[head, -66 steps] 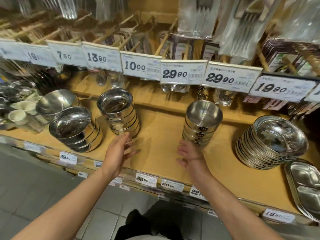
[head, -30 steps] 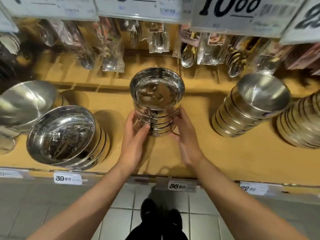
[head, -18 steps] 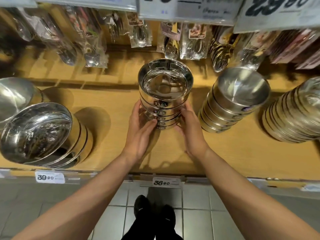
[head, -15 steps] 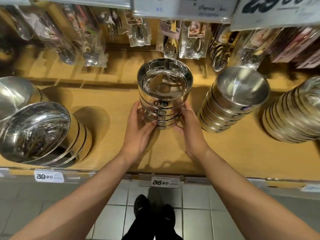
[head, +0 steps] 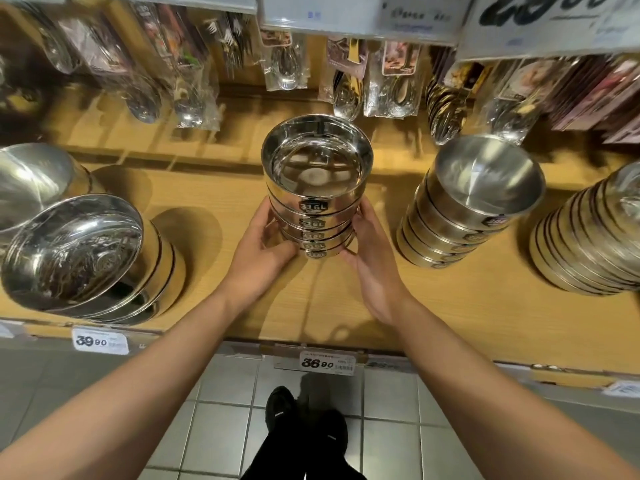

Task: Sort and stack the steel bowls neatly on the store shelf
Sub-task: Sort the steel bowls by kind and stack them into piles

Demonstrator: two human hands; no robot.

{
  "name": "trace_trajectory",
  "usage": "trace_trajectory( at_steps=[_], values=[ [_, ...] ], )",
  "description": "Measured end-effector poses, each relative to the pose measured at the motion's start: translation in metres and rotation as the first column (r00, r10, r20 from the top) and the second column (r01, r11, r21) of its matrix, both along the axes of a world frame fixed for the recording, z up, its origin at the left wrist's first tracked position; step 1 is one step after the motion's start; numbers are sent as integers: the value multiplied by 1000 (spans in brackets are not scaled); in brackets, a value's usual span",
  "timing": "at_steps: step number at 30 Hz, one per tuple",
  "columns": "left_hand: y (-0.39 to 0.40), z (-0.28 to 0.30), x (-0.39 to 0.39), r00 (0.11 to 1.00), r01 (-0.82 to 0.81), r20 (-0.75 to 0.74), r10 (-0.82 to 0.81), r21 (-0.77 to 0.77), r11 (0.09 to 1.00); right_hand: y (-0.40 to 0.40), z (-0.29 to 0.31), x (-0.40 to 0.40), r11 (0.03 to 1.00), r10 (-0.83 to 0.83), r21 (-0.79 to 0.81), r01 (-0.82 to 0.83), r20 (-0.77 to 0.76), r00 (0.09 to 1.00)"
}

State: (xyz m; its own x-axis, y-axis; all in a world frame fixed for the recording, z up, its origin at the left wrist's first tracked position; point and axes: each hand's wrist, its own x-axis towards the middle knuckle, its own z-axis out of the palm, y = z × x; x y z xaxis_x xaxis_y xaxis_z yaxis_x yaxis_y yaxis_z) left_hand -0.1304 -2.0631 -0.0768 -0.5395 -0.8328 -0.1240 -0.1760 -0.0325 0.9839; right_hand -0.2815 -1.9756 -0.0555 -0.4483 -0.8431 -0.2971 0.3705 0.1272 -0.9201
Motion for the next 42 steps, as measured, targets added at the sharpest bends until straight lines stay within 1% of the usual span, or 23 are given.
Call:
trace_trajectory(
  at_steps=[3,11,16,19,20,22,23,25,26,29,32,35,39,40,42],
  values=[
    [-3,1,4,1000,-15,8,15,-6,1000,-4,-1,2,1000,19,19,-19,-20,1000],
    [-1,-4,6,999,-34,-28,33,-9,999,-7,-10,5,999,23,40,-23,4,1000],
    [3,3,8,1000,-7,-23,7,14,1000,-5,-13,5,999,14,50,-14,-15,1000],
    [14,8,16,996,-84,31,82,94,992,12,-14,11,996,-6,92,8,-17,1000],
    [20,10,23,992,-122,59,116,119,985,22,-15,16,994,8,114,-2,-56,998],
    [38,13,43,986,-147,96,134,140,979,41,-17,31,987,57,157,-33,-147,987],
    [48,15,56,986,-146,108,131,149,978,49,-17,39,981,52,190,-28,-123,991],
    [65,19,85,983,-153,125,134,157,976,60,-17,54,973,17,230,-13,-15,1000],
    [72,22,100,980,-163,142,142,152,975,64,-14,61,971,17,239,-19,10,1000],
    [77,33,149,961,-211,208,181,130,969,64,1,82,961,93,260,-97,26,995],
    [63,51,205,939,-286,234,252,125,950,52,24,99,954,210,220,-206,6,978],
    [47,67,253,907,-399,199,370,135,907,36,40,115,947,270,190,-259,-34,962],
    [28,59,289,857,-514,129,498,157,844,18,42,140,932,333,179,-316,-74,940],
    [23,56,293,851,-526,109,514,156,836,12,41,147,933,330,180,-312,-81,941],
    [13,53,297,835,-551,73,546,145,822,-6,40,160,951,267,183,-248,-85,960]
  ],
)
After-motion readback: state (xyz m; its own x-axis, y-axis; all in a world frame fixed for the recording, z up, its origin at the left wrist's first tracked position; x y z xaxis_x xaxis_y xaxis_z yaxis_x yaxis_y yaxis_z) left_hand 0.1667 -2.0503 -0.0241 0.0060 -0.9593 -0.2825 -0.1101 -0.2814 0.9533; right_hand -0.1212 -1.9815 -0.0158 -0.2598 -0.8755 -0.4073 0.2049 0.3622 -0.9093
